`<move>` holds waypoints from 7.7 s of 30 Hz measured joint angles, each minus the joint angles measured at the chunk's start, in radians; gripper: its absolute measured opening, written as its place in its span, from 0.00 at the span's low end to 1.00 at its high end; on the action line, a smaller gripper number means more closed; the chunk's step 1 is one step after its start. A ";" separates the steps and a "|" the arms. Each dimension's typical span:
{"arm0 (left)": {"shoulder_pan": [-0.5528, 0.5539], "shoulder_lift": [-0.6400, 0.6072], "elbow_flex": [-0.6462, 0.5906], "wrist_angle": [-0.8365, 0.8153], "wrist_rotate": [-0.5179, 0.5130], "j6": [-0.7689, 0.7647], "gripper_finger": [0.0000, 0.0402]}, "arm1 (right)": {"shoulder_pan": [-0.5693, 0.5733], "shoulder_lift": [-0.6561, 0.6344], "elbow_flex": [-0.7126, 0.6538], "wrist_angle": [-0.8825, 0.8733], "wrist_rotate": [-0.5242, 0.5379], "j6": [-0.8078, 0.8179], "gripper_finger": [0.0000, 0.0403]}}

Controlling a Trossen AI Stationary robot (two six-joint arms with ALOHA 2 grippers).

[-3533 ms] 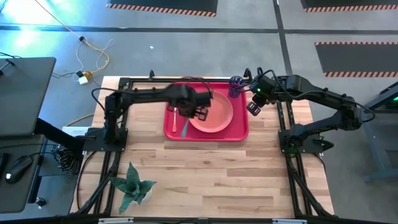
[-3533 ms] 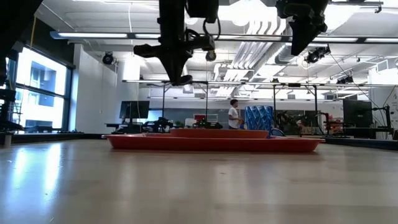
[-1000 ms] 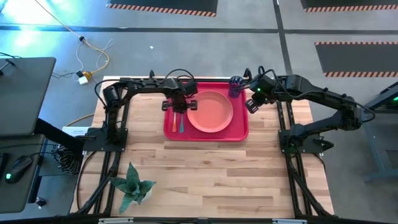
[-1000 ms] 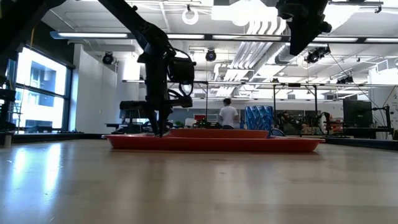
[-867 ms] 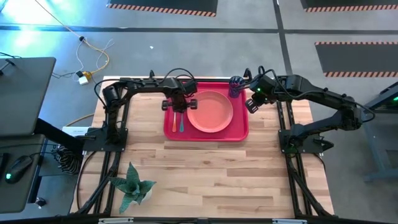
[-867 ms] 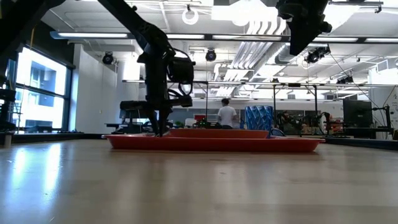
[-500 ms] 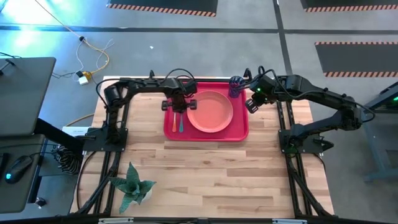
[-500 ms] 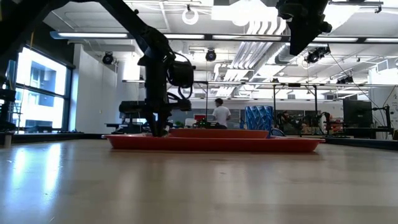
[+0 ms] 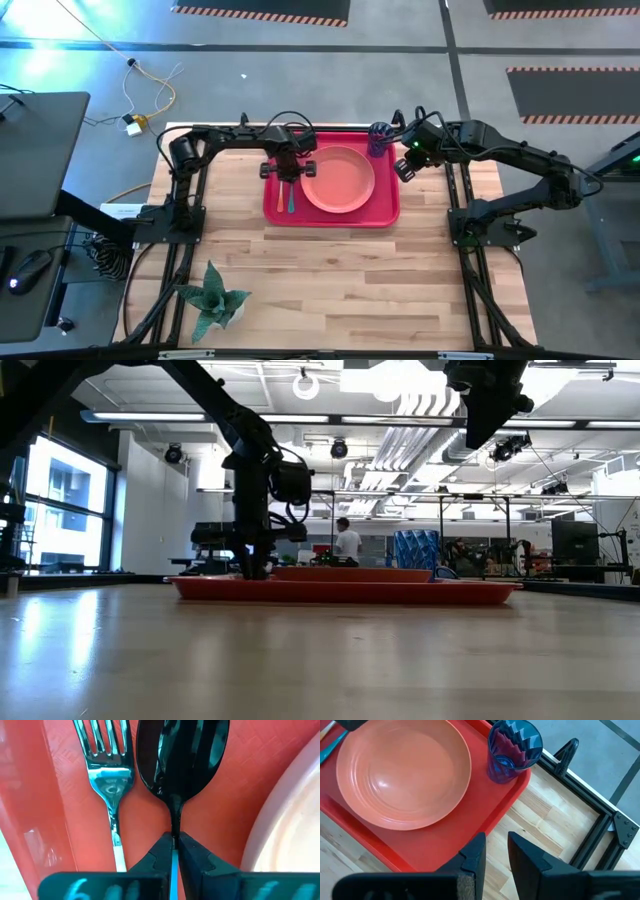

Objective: Pick and place plate/cup/fork/spoon on tray
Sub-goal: Put the blue spoon on the red serving tray to the left of the orange plate, then return to Home Position

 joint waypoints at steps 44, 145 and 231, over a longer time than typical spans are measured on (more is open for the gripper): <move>-0.010 -0.202 0.000 -0.015 -0.014 0.092 0.12 | 0.000 0.000 0.000 0.001 0.000 0.000 0.18; -0.568 -1.858 -1.324 0.814 -0.315 0.995 0.12 | 0.055 -1.019 -0.987 0.888 -0.294 -0.155 0.18; -0.568 -1.858 -1.323 0.815 -0.315 0.994 0.12 | 0.060 -1.201 -1.264 1.107 -0.535 0.046 0.18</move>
